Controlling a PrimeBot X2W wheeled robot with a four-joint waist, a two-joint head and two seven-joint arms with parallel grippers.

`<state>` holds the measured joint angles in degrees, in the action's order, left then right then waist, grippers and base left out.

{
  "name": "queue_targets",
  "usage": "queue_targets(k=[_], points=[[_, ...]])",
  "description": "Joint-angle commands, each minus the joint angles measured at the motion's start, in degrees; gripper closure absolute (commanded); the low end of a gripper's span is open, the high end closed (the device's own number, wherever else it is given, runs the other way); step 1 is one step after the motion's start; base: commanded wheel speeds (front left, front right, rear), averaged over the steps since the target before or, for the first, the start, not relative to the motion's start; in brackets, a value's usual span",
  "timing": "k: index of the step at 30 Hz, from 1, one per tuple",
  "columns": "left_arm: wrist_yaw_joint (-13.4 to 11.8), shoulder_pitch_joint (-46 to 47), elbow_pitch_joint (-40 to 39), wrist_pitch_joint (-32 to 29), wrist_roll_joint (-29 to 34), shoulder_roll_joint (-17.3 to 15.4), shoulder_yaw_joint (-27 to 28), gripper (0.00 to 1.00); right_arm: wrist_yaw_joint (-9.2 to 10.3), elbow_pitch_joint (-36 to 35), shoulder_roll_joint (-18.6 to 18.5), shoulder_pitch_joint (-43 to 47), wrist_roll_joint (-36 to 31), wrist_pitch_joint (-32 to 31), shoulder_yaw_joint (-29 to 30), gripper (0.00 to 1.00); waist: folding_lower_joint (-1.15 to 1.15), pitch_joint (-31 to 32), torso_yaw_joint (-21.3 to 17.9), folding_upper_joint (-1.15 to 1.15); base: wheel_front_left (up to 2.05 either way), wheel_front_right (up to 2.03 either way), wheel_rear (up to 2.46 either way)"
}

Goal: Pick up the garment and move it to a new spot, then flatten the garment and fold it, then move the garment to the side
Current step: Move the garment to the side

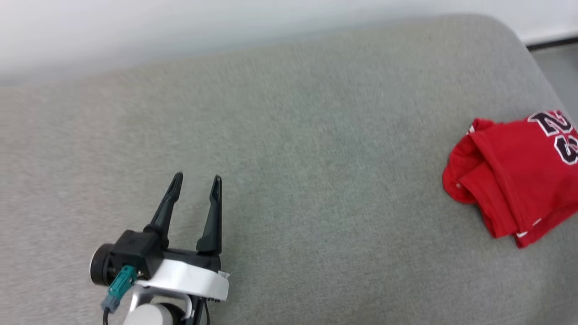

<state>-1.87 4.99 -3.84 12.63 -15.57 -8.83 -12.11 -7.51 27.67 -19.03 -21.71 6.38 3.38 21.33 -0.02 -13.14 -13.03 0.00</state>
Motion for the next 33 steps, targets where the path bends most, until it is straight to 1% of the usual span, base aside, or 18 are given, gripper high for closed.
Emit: queue_targets(k=[1,5,11,13,21,24,29,33], points=[[-0.3,-0.7,0.4,0.2,-0.3,0.0,0.2,0.00,0.04,-0.8,0.8,1.3,0.1,0.2,-0.1,0.00,0.02,3.4,2.3,0.00,0.00,0.00,0.00],[-1.2,-2.5,1.7,0.8,-0.7,0.3,0.9,0.00,0.04,-7.9,4.7,7.2,0.5,-0.3,-1.5,0.00,0.02,5.7,3.5,0.00,0.00,0.00,0.00],[-2.0,-4.4,3.6,1.6,-2.2,0.9,2.6,0.00,0.05,-16.9,9.6,13.6,1.4,-1.2,-6.6,0.00,0.02,8.0,5.2,0.00,0.00,0.00,0.00],[-2.2,-4.9,4.2,1.9,-2.3,0.9,3.1,0.00,0.04,-19.3,10.7,14.9,1.9,-1.2,-8.8,0.00,0.02,8.5,5.8,0.00,0.00,0.00,0.00],[-2.9,-6.2,6.8,2.4,-2.3,0.2,5.9,0.00,0.04,-25.2,12.7,17.8,4.4,-1.3,-16.6,0.00,0.02,11.2,8.1,0.00,0.00,0.00,0.00],[-3.0,-7.1,7.4,2.5,-2.0,-0.2,6.6,0.00,0.04,-26.8,13.4,19.5,4.0,-1.7,-18.8,0.00,0.02,12.6,8.7,0.00,0.00,0.00,0.00],[-2.9,-8.8,8.1,2.6,-1.4,-0.5,7.1,0.00,0.04,-29.5,14.4,22.5,4.0,-2.0,-20.1,0.00,0.02,13.9,9.3,0.00,0.00,0.00,0.00],[-2.6,-9.7,8.6,2.6,-0.7,-0.5,6.3,0.00,0.04,-30.6,14.7,24.2,3.8,-2.4,-19.8,0.00,0.02,14.5,9.4,0.00,0.00,0.00,0.00]])
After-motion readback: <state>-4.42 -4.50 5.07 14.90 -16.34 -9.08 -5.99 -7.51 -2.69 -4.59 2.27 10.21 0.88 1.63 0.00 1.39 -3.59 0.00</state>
